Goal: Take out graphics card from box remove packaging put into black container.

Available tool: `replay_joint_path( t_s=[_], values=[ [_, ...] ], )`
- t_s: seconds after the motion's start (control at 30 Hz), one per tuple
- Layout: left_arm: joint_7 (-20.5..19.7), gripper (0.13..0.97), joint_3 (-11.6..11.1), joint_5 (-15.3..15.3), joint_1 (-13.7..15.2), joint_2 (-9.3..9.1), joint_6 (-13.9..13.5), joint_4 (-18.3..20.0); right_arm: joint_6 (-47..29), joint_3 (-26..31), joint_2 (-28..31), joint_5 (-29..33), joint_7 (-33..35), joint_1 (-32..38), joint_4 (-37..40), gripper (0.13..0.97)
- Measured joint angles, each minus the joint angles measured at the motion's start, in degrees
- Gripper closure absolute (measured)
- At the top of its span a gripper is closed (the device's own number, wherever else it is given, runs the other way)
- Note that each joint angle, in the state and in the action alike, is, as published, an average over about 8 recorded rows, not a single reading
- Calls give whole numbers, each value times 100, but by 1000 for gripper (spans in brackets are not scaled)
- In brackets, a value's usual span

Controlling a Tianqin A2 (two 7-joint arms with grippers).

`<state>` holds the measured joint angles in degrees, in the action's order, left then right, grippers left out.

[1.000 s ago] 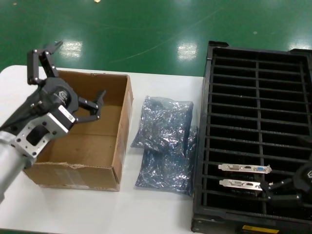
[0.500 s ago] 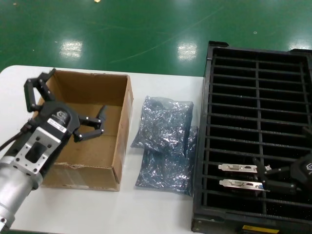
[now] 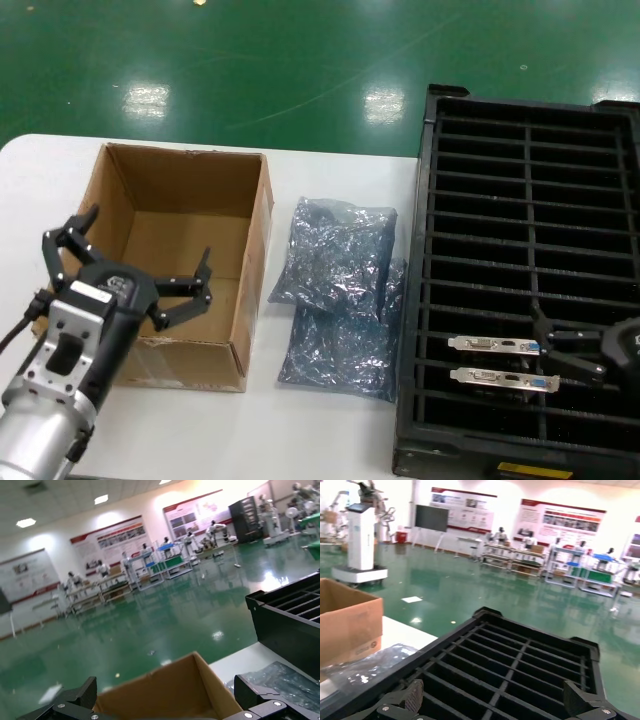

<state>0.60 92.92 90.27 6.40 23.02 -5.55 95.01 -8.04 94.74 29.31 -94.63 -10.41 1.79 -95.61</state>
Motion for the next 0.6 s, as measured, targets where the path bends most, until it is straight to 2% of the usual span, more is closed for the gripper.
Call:
replay_joint_path(
  t_s=[0.43,0.6],
  values=[
    [-40,132,-84,866,-432,-393,374,-225,542,-207,-818,-573,701,-121,265,129],
    [-51,132,-104,1079,-537,-489,466,-280,675,-257,-1018,-713,874,-150,330,129]
  ],
)
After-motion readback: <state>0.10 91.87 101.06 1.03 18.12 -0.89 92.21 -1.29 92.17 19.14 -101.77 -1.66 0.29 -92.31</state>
